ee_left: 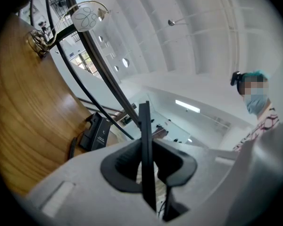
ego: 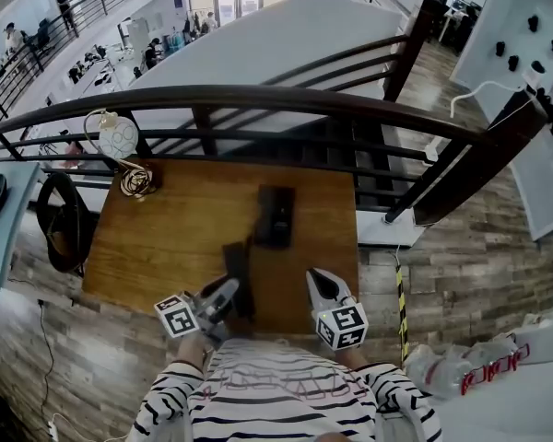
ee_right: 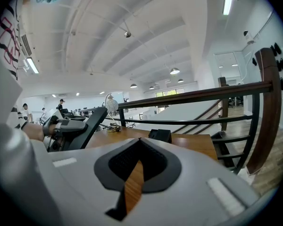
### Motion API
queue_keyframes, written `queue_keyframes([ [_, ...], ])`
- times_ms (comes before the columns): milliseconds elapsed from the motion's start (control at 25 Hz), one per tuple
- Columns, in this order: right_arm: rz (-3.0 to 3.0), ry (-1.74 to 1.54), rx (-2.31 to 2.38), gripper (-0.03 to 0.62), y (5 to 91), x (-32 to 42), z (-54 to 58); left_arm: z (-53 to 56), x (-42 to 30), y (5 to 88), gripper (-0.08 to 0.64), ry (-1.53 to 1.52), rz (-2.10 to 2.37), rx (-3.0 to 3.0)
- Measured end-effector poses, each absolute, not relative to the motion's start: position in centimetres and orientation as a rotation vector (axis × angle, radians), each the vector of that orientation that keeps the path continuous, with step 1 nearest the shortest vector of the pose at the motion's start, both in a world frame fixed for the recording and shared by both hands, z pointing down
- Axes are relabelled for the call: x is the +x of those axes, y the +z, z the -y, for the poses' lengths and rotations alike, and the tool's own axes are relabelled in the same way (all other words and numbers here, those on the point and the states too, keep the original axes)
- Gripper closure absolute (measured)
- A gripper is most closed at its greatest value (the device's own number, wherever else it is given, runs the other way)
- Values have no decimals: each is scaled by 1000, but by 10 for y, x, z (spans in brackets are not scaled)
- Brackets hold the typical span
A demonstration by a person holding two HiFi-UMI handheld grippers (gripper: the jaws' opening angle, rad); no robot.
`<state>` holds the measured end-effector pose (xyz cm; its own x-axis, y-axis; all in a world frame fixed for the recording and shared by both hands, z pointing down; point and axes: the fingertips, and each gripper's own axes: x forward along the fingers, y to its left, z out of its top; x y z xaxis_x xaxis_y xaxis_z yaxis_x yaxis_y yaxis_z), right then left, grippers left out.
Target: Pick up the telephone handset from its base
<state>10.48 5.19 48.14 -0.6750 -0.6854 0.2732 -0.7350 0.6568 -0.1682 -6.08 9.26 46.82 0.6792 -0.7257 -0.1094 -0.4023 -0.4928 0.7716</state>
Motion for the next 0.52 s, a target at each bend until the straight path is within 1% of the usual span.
queue_keyframes([
  [520, 2676, 389, 1164, 592, 483, 100, -40, -80, -62, 472, 488, -537, 851, 2135],
])
